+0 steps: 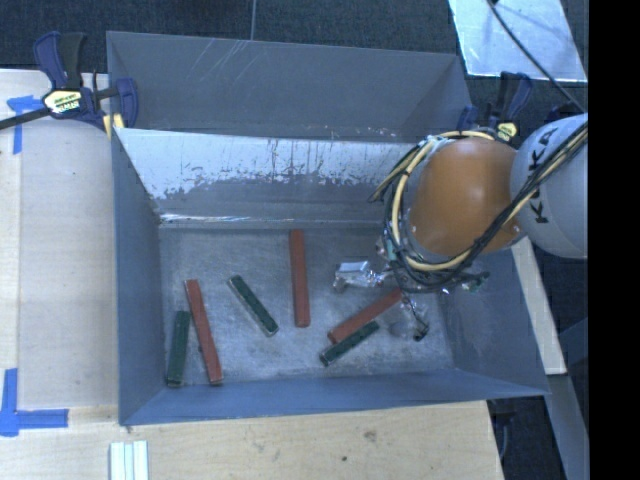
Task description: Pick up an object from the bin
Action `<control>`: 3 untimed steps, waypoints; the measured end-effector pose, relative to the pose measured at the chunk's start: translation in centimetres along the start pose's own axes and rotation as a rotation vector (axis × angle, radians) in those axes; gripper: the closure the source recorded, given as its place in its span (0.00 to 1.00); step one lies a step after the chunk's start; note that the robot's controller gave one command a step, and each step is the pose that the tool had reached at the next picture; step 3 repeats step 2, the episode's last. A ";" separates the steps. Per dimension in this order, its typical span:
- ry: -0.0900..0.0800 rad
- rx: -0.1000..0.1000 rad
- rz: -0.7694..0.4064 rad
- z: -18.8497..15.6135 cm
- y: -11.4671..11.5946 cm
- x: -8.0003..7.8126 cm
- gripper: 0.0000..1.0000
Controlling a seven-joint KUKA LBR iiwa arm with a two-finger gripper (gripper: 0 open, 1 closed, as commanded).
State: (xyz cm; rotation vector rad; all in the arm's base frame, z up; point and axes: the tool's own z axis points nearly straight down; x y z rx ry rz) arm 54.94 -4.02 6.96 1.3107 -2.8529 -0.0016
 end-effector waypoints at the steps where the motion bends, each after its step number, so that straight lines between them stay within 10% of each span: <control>1: -0.003 0.002 0.001 -0.2 -0.1 -0.1 1.00; 2: -0.007 0.012 -0.102 -21.4 -3.2 3.1 1.00; 3: -0.007 0.012 -0.102 -21.4 -3.2 3.1 1.00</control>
Offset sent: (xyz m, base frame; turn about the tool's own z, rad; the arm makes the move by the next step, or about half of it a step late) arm 0.0000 0.0000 0.0000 0.0000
